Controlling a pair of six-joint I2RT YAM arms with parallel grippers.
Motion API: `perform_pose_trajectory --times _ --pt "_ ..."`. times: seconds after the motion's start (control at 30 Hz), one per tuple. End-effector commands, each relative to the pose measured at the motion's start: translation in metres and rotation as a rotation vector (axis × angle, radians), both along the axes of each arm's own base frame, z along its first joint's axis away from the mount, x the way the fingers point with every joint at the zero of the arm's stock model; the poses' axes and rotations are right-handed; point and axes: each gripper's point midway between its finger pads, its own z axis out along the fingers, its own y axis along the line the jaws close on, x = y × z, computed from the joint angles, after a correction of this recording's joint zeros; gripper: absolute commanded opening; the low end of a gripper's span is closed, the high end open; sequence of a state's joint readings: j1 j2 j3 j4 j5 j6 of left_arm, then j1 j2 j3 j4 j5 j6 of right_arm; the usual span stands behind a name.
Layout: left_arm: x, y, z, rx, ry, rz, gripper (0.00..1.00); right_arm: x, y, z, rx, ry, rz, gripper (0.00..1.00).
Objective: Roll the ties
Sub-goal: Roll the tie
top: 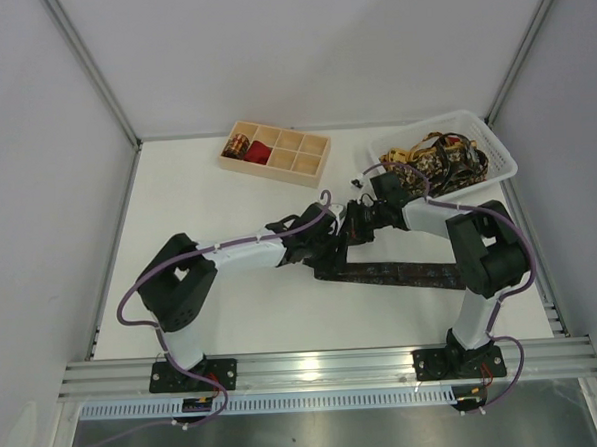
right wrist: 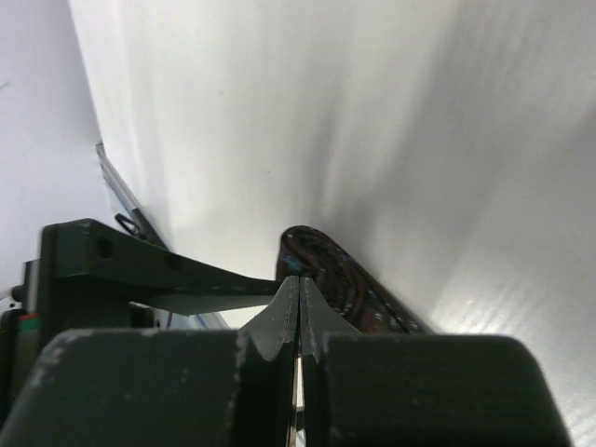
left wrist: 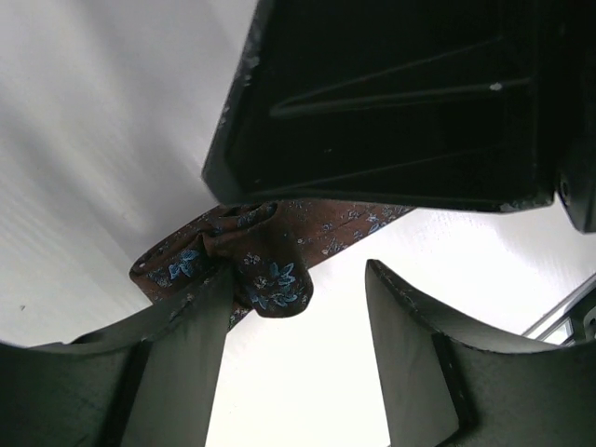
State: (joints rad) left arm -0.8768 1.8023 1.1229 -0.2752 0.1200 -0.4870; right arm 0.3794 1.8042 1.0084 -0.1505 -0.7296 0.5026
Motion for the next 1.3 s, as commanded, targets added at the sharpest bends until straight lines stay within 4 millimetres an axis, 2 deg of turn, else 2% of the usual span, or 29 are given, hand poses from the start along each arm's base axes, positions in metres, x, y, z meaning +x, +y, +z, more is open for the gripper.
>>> perform_pose_trajectory --times 0.0,0.13,0.33,0.57,0.73,0.93,1.07,1.27 --pt "-0.041 0.037 -0.06 0.172 0.143 -0.043 0.65 0.005 0.012 0.026 0.077 -0.024 0.033 0.0" --pt "-0.041 0.039 -0.062 0.175 0.141 -0.045 0.66 -0.005 0.017 0.029 0.135 0.003 0.072 0.0" --pt "-0.042 0.041 -0.066 0.184 0.142 -0.043 0.66 -0.033 0.017 0.005 0.141 0.092 0.105 0.0" --pt "-0.043 0.042 -0.065 0.181 0.148 -0.045 0.66 -0.038 0.01 -0.02 0.077 0.097 0.083 0.0" --pt "-0.042 0.043 -0.063 0.176 0.151 -0.046 0.67 -0.029 -0.001 -0.036 -0.019 0.061 0.046 0.0" --pt "-0.037 0.044 -0.048 0.143 0.121 -0.043 0.67 -0.037 -0.009 -0.061 -0.067 0.094 0.03 0.0" --pt "-0.03 0.044 -0.033 0.113 0.106 -0.04 0.67 -0.043 -0.01 -0.066 -0.06 0.103 0.028 0.0" --pt "-0.013 0.052 0.003 0.013 0.073 0.0 0.68 -0.049 -0.01 -0.066 -0.044 0.112 0.035 0.0"
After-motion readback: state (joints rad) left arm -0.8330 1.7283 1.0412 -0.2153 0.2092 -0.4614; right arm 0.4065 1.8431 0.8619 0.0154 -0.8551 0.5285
